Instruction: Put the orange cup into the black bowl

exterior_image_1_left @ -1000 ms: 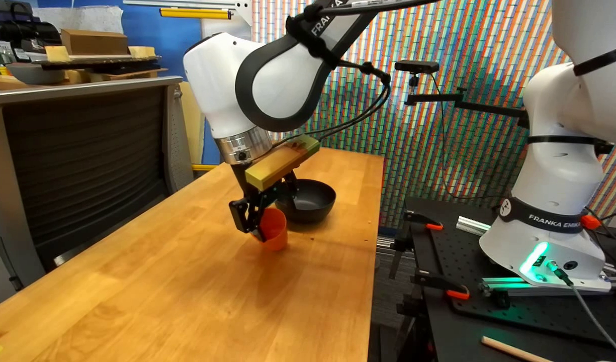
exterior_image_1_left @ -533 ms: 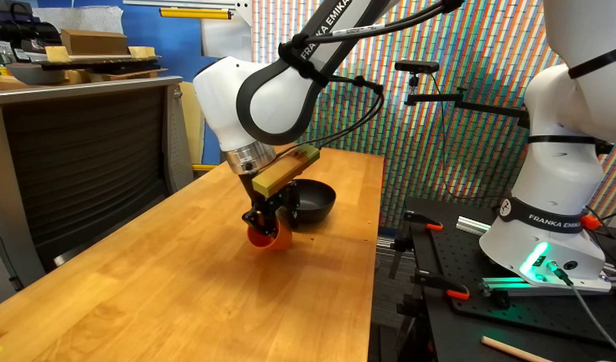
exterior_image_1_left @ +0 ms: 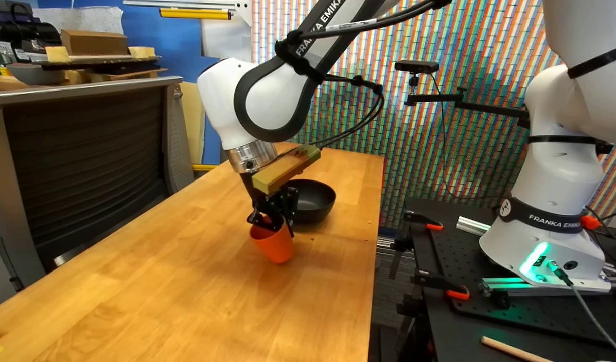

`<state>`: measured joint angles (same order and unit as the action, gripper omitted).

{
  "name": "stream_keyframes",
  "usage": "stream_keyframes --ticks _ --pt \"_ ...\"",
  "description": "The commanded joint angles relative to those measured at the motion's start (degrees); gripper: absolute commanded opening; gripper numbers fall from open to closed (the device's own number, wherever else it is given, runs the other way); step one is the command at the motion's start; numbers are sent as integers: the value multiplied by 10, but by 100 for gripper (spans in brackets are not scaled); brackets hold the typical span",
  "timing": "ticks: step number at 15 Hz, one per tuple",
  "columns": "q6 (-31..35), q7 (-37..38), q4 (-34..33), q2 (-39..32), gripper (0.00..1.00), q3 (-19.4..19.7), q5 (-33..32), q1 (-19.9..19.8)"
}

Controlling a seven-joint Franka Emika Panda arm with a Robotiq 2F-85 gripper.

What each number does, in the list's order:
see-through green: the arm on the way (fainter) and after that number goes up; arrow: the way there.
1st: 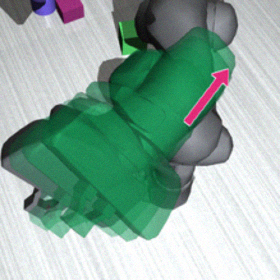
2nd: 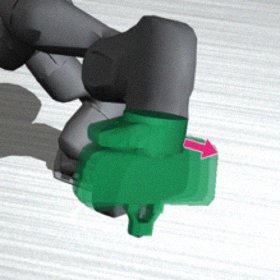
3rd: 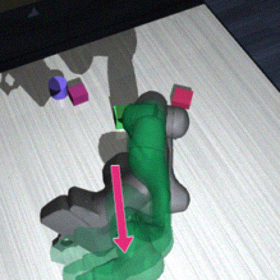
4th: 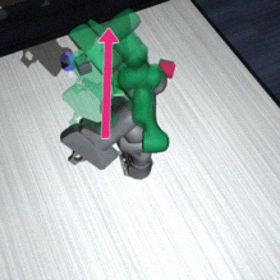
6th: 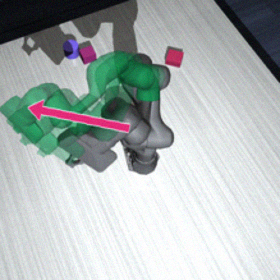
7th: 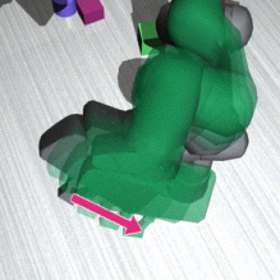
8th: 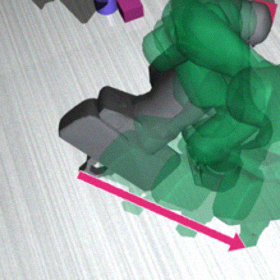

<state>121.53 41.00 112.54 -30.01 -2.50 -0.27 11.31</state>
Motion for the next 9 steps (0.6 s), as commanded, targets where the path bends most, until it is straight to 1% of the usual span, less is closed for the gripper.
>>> stream_keyframes --ticks 1,6,9 --pt "23 -10 68 72 4 0 41 -8" --pt "92 12 205 215 4 15 90 -35" --pt "128 33 280 304 4 31 92 -57"
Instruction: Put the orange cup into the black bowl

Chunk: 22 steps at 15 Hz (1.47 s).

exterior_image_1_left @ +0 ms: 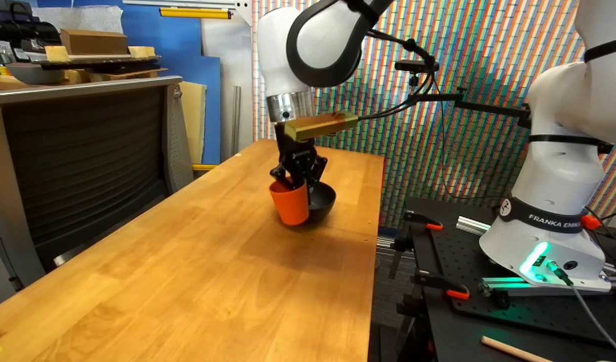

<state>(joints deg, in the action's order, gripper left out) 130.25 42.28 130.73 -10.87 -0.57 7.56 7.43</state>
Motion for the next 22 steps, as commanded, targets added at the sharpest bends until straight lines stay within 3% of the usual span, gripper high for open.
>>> stream_keyframes --ticks 1,6,13,17,22 --pt "50 33 119 142 4 16 7 -26" --pt "118 124 182 224 4 10 -52 -80" --pt "190 288 191 170 4 -5 -195 -141" --pt "178 365 176 122 4 4 -257 -137" --pt "188 346 147 41 4 15 -226 -112"
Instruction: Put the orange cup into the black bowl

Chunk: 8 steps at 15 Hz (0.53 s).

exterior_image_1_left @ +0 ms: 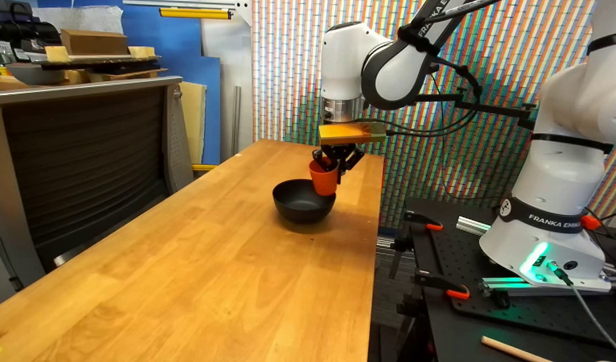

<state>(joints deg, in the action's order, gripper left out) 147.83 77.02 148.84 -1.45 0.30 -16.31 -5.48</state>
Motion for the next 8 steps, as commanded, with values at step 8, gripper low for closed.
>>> stream_keyframes --ticks 8 --pt "21 -61 -140 -168 31 13 75 57"
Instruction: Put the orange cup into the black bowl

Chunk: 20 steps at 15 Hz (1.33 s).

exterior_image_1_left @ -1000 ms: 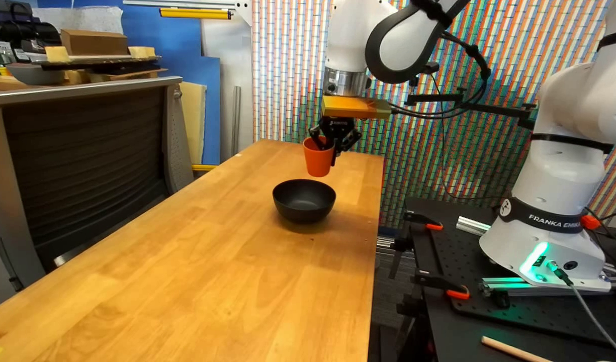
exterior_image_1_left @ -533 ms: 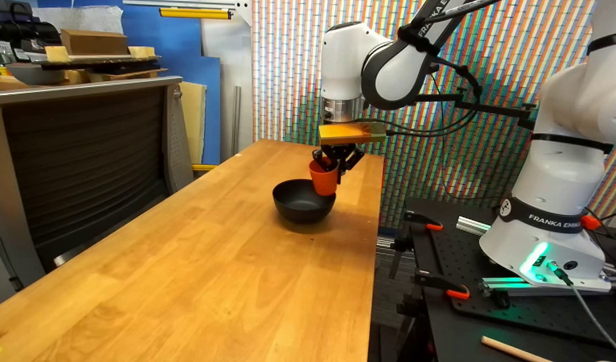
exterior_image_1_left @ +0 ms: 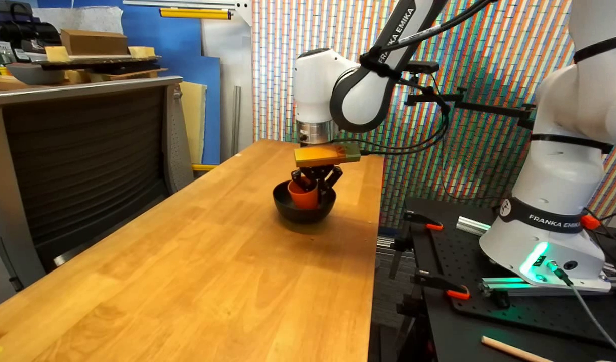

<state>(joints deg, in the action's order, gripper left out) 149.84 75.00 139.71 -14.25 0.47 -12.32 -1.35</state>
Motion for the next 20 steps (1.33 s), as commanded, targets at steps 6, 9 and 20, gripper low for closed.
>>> stream_keyframes --ticks 6,9,20 --pt "-7 -120 -72 -53 65 1 118 18" --pt "-4 -149 -47 -14 87 -5 147 33" --pt "-66 -108 91 254 100 -36 80 81"
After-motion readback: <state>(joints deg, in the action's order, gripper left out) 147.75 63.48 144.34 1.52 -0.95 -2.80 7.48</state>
